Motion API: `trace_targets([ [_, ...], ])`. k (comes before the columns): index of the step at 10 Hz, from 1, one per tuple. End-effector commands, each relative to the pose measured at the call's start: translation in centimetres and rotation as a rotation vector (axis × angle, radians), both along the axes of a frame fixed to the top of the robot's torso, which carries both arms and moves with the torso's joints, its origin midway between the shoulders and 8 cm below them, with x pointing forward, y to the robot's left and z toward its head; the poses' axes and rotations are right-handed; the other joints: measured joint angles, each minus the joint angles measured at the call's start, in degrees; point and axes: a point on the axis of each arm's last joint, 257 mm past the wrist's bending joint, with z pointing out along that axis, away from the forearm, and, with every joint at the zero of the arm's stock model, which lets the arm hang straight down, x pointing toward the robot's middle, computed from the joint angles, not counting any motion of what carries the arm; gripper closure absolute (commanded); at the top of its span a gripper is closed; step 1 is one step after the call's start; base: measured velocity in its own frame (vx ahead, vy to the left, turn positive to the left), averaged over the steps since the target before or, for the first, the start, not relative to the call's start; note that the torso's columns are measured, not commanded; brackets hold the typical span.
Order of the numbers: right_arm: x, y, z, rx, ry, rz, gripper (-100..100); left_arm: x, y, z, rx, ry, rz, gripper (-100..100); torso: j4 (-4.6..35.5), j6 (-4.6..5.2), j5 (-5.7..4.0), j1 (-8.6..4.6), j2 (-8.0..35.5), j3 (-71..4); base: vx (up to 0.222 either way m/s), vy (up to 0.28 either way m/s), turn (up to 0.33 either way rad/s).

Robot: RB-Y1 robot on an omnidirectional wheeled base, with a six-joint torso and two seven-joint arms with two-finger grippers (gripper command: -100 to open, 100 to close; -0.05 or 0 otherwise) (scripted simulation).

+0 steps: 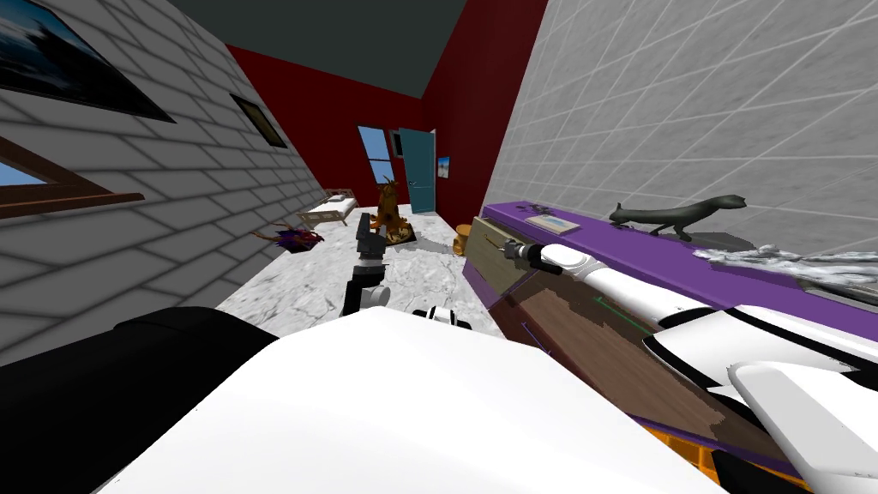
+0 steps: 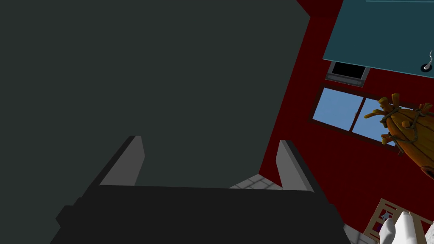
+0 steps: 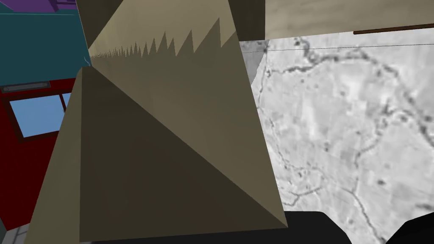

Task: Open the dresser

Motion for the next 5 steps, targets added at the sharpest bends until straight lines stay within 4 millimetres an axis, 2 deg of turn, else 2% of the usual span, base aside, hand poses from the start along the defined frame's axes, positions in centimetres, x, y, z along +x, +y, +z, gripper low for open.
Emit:
trace_targets([
  [1,0.14,0.11,0.35,0.000,-0.006,0.001,100,0.00,0.00,0.00,0.000,0.000,0.000,0,-0.1,-0.03,-0.02,0.18,0.0,0.0,-0.089,0.135,-0.017],
  [5,0.19,0.16,0.59,-0.001,-0.010,0.002,100,0.00,0.00,0.00,0.000,0.000,0.000,0,0.0,-0.03,0.05,0.42,0.3,0.1,-0.097,0.141,-0.008],
])
